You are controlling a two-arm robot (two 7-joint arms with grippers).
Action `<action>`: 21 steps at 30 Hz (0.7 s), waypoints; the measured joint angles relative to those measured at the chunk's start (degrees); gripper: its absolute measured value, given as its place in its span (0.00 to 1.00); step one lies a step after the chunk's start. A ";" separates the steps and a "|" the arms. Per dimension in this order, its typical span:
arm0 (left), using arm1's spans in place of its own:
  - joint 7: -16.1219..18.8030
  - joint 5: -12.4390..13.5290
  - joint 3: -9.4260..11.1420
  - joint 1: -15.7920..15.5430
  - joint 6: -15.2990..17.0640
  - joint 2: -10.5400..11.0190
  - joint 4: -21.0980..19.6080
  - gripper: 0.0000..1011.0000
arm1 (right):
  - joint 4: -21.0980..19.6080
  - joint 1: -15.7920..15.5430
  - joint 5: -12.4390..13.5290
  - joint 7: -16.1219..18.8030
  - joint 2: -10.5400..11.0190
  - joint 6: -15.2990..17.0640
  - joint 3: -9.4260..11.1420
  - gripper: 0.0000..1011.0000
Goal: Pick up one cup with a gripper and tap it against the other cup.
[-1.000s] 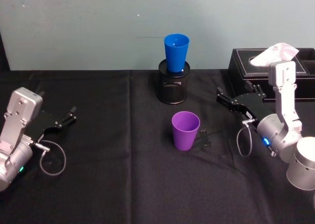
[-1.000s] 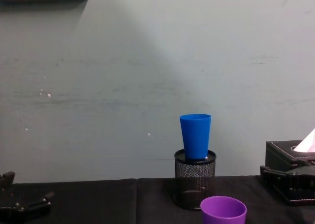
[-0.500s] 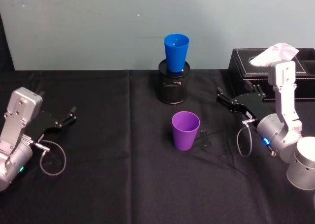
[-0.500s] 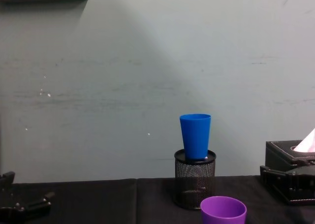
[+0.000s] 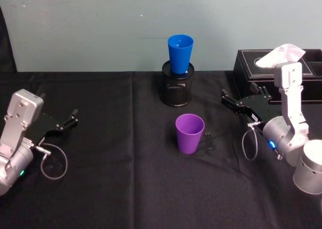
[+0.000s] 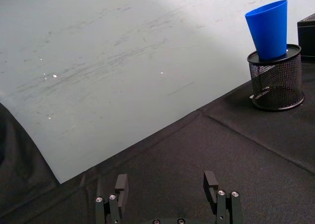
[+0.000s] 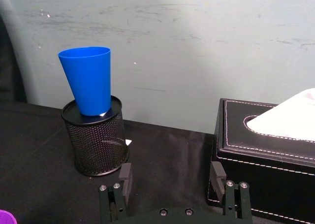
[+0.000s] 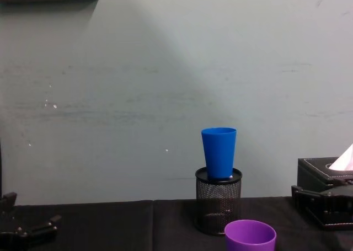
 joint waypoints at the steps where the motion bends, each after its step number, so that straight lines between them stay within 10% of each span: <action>1: 0.00 0.00 0.00 0.00 0.00 0.00 0.00 0.99 | 0.00 0.00 0.00 0.00 0.00 0.00 0.00 0.99; 21: 0.00 0.00 0.00 0.00 0.00 0.00 0.00 0.99 | 0.00 0.00 0.00 -0.01 0.00 -0.01 0.00 0.99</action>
